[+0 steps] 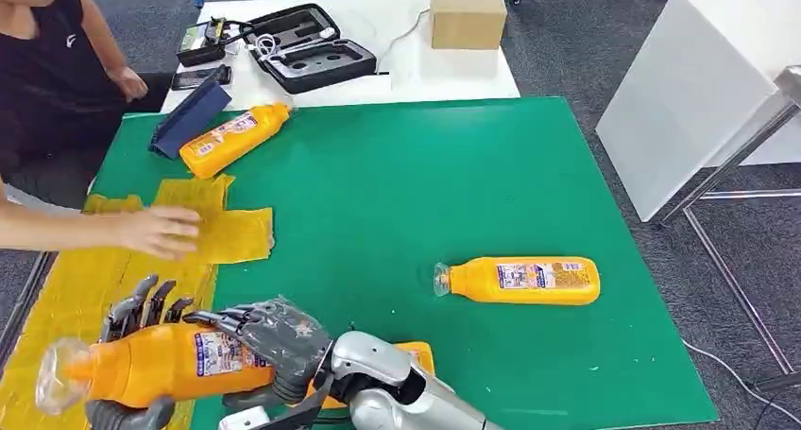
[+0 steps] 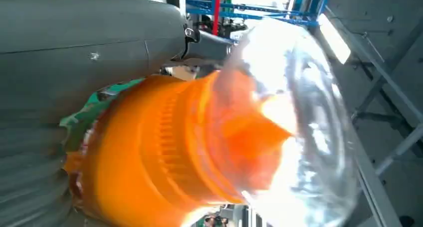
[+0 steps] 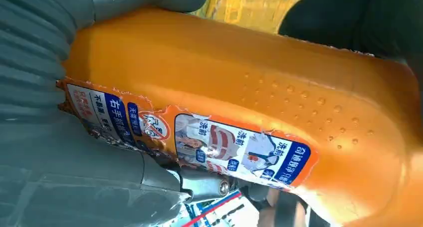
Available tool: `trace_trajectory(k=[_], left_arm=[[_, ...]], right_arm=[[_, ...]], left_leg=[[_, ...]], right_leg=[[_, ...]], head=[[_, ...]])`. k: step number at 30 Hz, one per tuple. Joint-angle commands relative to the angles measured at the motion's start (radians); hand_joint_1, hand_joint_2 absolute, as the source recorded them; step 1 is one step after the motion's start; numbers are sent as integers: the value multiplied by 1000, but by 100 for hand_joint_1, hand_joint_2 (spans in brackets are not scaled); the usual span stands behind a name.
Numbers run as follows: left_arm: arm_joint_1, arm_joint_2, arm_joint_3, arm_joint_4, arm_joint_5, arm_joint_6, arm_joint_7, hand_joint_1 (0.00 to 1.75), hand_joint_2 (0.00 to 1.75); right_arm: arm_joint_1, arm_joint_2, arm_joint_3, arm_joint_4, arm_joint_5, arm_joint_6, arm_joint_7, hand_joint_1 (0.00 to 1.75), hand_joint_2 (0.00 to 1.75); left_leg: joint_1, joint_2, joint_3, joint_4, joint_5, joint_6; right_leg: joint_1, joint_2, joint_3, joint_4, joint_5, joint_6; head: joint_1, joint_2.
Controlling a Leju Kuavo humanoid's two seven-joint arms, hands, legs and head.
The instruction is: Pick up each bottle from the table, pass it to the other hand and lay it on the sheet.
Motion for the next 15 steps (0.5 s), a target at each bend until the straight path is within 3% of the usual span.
trace_trajectory(k=[1,15], left_arm=[[-34,-5,22,52,5,1,-2,175,175],[-19,-27,44,25,-16,-12,-19,175,175]], right_arm=[[-8,-28,39,47,9,5,-9,175,175],[51,-39,20,-10,41,-57,53,173,175]], left_leg=[[0,1,2,-1,0,0],[1,1,2,-1,0,0]], right_leg=[[0,-1,3,-2,0,0],[1,-1,3,-2,0,0]], head=[[0,0],[0,0]])
